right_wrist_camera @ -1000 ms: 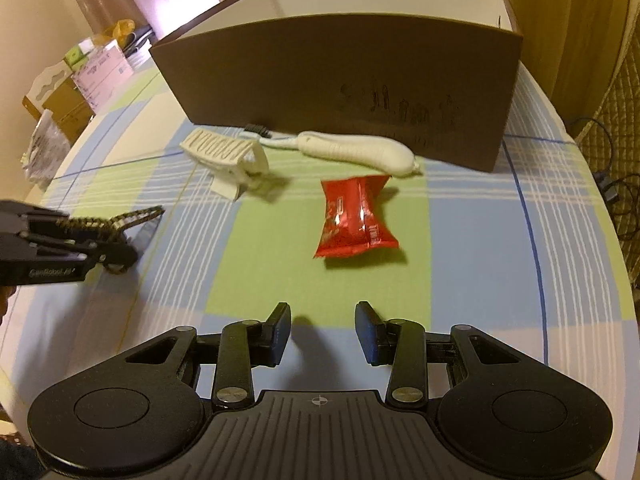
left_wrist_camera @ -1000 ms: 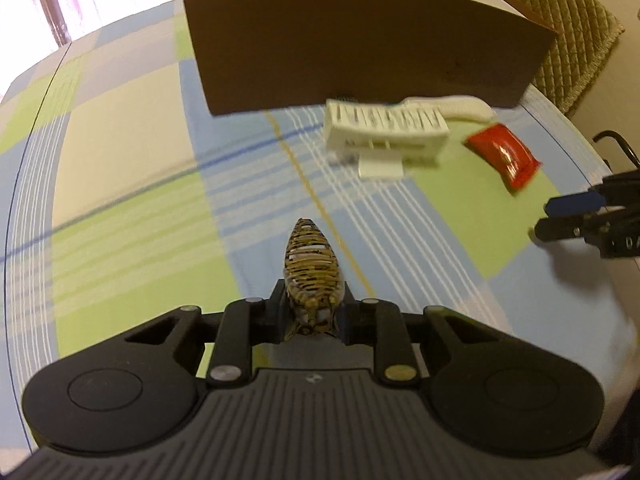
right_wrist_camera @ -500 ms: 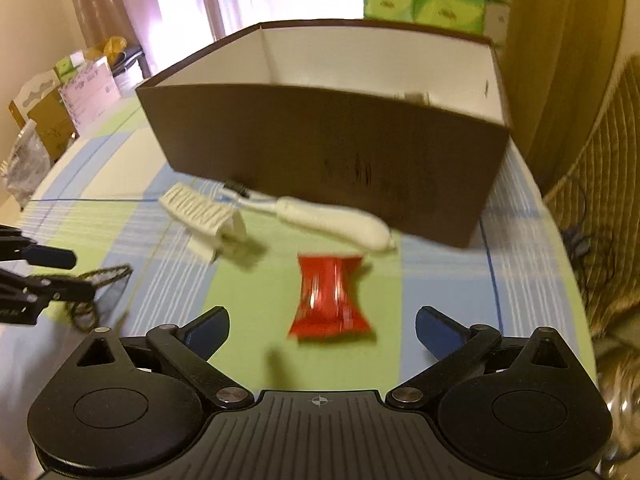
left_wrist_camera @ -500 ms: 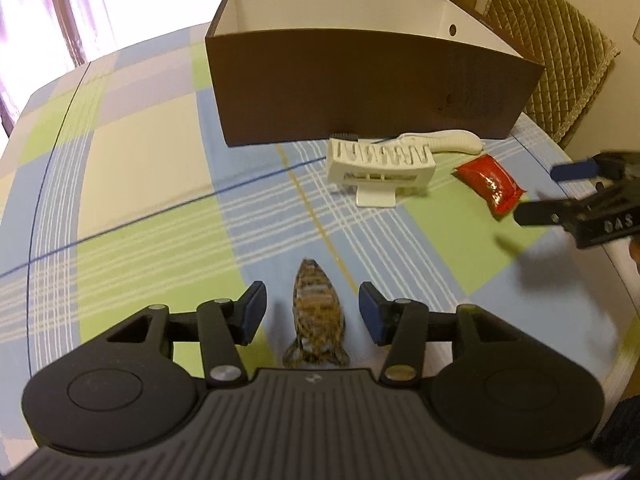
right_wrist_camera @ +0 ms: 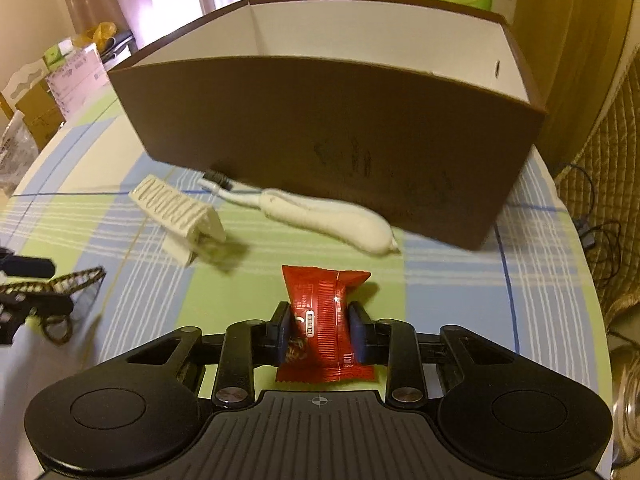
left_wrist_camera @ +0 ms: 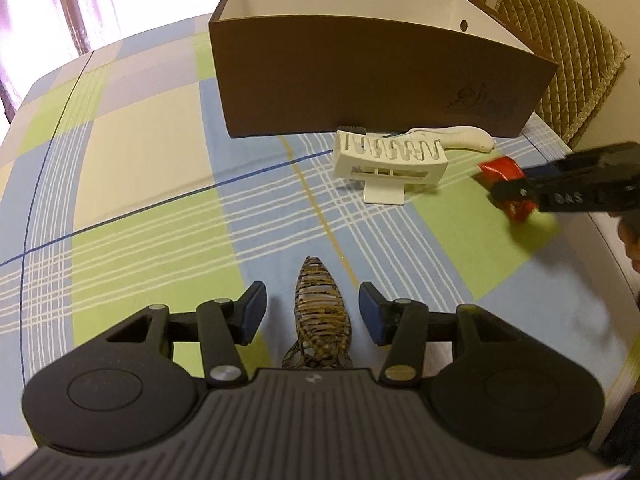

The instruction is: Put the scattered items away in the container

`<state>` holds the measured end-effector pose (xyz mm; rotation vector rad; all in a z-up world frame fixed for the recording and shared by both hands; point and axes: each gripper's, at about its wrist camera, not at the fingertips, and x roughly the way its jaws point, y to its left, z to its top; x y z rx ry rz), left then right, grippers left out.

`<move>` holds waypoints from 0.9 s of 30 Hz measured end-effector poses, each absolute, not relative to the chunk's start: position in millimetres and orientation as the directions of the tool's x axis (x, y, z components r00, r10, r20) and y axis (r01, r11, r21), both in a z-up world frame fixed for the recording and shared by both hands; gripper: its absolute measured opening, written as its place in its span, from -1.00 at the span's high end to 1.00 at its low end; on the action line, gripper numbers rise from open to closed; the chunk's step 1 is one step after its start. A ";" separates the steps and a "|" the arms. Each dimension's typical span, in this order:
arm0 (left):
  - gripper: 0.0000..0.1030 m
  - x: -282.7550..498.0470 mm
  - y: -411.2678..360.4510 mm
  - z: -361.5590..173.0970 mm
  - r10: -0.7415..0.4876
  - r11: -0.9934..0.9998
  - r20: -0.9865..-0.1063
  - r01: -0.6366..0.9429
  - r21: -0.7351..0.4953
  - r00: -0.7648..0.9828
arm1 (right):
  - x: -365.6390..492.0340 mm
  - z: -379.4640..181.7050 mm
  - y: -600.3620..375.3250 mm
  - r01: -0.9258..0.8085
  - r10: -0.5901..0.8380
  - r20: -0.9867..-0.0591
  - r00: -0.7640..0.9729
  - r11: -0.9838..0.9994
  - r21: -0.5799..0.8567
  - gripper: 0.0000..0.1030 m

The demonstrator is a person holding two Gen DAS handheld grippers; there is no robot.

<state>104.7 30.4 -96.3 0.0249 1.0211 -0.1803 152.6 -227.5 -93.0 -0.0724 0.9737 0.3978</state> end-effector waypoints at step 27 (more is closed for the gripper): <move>0.40 75.3 25.9 -105.7 -0.185 0.977 -0.835 0.189 -0.099 0.519 | 71.4 -85.6 -228.6 -0.369 0.305 -0.843 0.444 0.919 0.138 -0.76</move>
